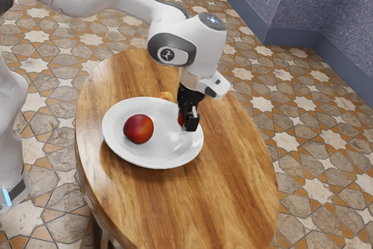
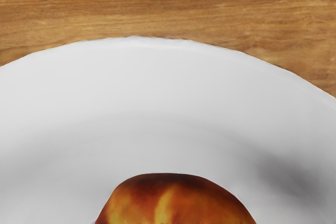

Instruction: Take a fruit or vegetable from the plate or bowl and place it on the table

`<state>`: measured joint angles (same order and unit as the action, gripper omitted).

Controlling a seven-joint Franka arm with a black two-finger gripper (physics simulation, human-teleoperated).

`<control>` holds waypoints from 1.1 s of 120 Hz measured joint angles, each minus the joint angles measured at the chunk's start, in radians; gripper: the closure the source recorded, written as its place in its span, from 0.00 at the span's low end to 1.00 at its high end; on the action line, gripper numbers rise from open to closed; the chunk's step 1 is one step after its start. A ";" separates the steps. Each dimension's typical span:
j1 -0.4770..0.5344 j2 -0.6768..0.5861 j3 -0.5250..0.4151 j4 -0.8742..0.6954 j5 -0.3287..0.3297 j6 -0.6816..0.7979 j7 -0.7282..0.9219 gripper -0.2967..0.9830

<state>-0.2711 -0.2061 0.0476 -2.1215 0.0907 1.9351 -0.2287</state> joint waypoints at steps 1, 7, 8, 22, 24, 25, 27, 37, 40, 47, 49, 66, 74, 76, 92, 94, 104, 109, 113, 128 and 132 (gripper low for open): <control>0.000 0.000 -0.006 0.003 0.000 0.000 0.000 0.57; -0.003 -0.001 -0.047 0.015 -0.002 0.002 -0.002 0.57; -0.005 -0.001 -0.052 0.016 -0.002 0.002 -0.002 0.57; -0.024 0.020 -0.129 0.060 -0.007 0.005 -0.012 0.57; -0.026 0.032 -0.137 0.077 -0.008 0.005 -0.013 0.57; -0.028 0.039 -0.140 0.086 -0.008 0.005 -0.013 0.57; -0.029 0.052 -0.147 0.104 -0.008 0.005 -0.014 0.57; -0.041 0.116 -0.176 0.182 -0.007 0.006 -0.019 0.57; -0.045 0.137 -0.184 0.205 -0.007 0.006 -0.021 0.57; -0.059 0.192 -0.201 0.260 -0.005 0.006 -0.024 0.57; -0.063 0.207 -0.206 0.275 -0.005 0.006 -0.024 0.57; -0.121 0.364 -0.222 0.422 0.006 0.003 -0.030 0.57; -0.135 0.407 -0.222 0.454 0.013 0.000 -0.032 0.57; -0.137 0.412 -0.223 0.458 0.014 0.000 -0.032 0.57; -0.138 0.437 -0.221 0.464 0.020 -0.002 -0.035 0.57; -0.138 0.438 -0.221 0.464 0.020 -0.002 -0.035 0.57; -0.138 0.445 -0.221 0.464 0.022 -0.003 -0.037 0.57; -0.139 0.446 -0.221 0.464 0.022 -0.004 -0.037 0.57; -0.138 0.447 -0.221 0.464 0.022 -0.004 -0.038 0.57; -0.138 0.447 -0.221 0.464 0.021 -0.006 -0.038 0.44; -0.139 0.447 -0.221 0.464 0.020 -0.006 -0.038 0.39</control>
<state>-0.4104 0.2411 -0.1733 -1.6571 0.1108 1.9288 -0.2669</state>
